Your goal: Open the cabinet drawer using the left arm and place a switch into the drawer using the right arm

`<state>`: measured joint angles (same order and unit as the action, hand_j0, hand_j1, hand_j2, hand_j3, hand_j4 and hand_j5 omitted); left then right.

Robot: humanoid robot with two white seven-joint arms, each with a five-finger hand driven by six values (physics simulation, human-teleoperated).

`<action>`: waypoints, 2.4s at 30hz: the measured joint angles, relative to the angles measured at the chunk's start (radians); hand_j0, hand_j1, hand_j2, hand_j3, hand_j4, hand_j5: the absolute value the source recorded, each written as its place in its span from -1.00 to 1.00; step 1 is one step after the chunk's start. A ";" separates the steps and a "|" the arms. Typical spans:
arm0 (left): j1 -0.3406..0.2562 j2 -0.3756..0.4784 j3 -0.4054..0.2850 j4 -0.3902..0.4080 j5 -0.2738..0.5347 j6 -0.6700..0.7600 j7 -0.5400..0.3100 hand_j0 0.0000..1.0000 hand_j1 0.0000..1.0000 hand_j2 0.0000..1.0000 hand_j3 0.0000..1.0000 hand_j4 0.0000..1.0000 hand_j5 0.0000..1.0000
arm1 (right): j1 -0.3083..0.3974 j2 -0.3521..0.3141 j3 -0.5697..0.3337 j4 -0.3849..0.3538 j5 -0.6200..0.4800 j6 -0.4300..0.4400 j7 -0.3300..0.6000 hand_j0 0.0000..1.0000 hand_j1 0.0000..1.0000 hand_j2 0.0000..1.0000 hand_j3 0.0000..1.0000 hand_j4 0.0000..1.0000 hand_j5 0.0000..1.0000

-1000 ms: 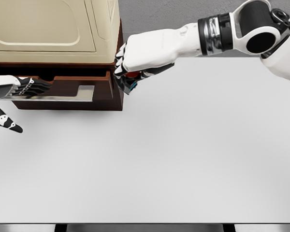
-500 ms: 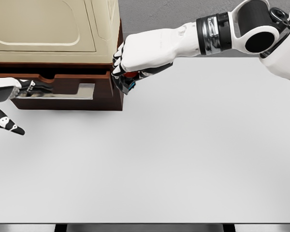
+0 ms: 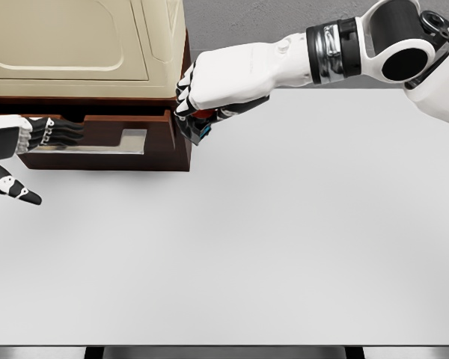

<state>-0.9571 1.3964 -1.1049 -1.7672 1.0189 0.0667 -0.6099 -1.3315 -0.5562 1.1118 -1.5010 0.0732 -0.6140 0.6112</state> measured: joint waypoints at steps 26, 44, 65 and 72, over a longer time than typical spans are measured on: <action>0.095 0.065 0.050 -0.005 0.185 0.041 0.001 1.00 1.00 1.00 1.00 1.00 1.00 | -0.008 0.001 -0.004 -0.002 0.000 0.000 0.000 -0.03 -0.03 -0.03 -0.03 -0.03 -0.03; 0.095 0.093 0.061 -0.006 0.150 0.102 -0.019 1.00 1.00 1.00 1.00 1.00 1.00 | -0.052 0.104 -0.003 0.010 -0.002 0.087 0.000 -0.03 -0.03 -0.03 -0.03 -0.03 -0.03; -0.031 0.089 0.098 -0.001 0.245 0.088 -0.001 1.00 1.00 1.00 1.00 1.00 1.00 | -0.052 0.339 0.073 0.357 0.005 0.082 0.000 -0.04 -0.04 -0.04 -0.04 -0.04 -0.04; -0.037 0.086 0.100 -0.001 0.245 0.089 -0.001 1.00 1.00 1.00 1.00 1.00 1.00 | -0.052 0.367 0.075 0.391 0.004 0.081 0.000 1.00 1.00 1.00 1.00 1.00 1.00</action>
<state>-0.9941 1.4819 -1.0046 -1.7683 1.2642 0.1557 -0.6108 -1.3837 -0.1889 1.1866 -1.1096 0.0776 -0.5331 0.6114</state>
